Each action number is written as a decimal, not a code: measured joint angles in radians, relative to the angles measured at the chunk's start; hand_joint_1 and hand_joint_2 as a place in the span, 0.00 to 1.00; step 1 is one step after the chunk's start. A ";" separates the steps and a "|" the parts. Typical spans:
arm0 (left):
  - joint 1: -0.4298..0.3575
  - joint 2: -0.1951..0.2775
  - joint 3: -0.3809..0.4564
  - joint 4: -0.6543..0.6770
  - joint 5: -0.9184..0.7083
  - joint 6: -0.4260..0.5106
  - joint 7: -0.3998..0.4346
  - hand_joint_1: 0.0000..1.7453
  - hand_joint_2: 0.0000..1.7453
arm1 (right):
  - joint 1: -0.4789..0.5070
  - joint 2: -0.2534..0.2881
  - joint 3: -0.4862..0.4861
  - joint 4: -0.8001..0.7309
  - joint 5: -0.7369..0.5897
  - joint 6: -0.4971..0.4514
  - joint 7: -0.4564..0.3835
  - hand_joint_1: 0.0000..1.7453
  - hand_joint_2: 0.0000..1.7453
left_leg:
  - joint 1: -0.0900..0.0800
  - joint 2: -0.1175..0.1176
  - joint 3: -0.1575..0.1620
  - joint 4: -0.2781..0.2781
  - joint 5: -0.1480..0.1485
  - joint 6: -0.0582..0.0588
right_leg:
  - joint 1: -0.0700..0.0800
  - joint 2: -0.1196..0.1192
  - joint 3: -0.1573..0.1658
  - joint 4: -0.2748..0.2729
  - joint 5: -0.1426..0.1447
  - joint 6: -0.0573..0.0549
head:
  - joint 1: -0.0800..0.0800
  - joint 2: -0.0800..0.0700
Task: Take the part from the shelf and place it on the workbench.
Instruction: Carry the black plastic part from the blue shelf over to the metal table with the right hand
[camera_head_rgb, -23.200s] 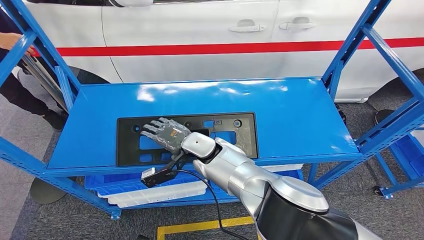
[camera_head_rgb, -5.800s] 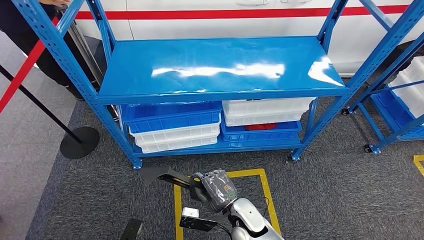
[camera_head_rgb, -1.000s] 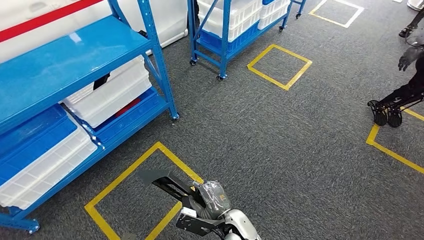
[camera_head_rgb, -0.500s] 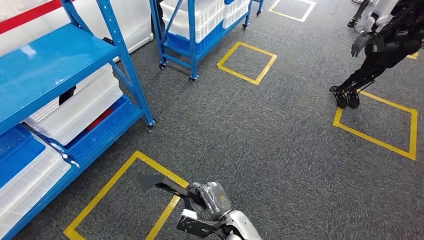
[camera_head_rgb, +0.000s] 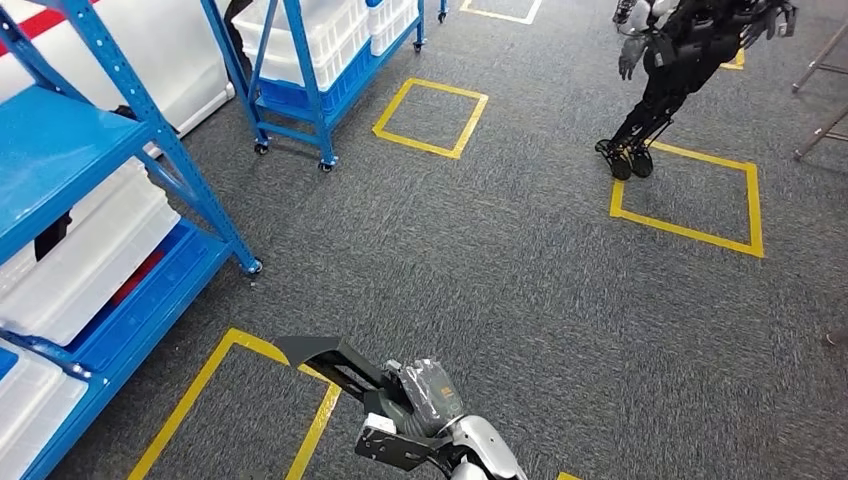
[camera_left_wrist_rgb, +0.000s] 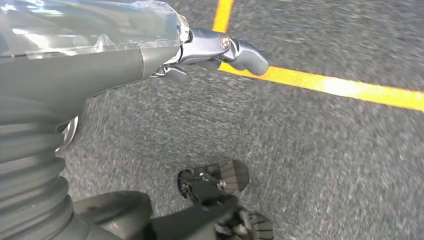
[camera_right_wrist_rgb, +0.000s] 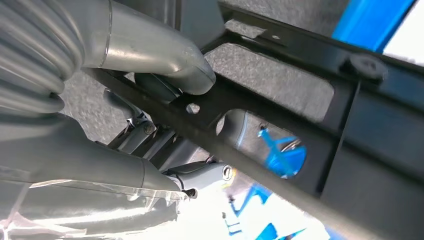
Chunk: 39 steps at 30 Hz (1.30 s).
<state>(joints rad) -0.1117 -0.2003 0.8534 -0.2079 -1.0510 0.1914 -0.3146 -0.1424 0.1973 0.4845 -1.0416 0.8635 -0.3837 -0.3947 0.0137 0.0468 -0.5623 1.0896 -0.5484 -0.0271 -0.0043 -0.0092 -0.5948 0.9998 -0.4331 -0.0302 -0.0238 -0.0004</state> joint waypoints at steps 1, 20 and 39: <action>0.001 0.000 0.001 0.000 -0.001 0.000 0.000 0.00 1.00 | -0.002 0.001 0.000 0.000 0.000 0.000 -0.001 1.00 1.00 | 0.000 -0.022 -0.033 0.068 -0.032 -0.002 | 0.000 0.011 0.000 -0.001 0.000 -0.003 | 0.000 0.000; 0.001 -0.002 0.002 0.000 -0.012 0.010 0.000 0.00 1.00 | -0.001 -0.001 -0.008 0.003 -0.004 -0.002 -0.001 1.00 1.00 | -0.003 0.000 0.009 -0.084 0.079 0.051 | -0.003 0.013 -0.151 0.293 -0.111 0.052 | 0.000 0.000; 0.008 -0.004 0.002 0.001 -0.024 -0.026 0.017 0.00 1.00 | 0.000 0.001 -0.009 0.006 -0.005 -0.001 -0.003 1.00 1.00 | 0.009 -0.097 -0.024 -0.030 0.073 0.003 | 0.004 0.105 -0.007 0.029 -0.016 0.007 | 0.000 0.000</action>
<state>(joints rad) -0.1037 -0.2043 0.8553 -0.2071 -1.0750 0.1658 -0.2973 -0.1427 0.1987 0.4754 -1.0361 0.8581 -0.3845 -0.3976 0.0223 -0.0501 -0.5863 1.0593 -0.4754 -0.0240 -0.0007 0.0962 -0.6014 1.0286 -0.4489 -0.0227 -0.0241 -0.0004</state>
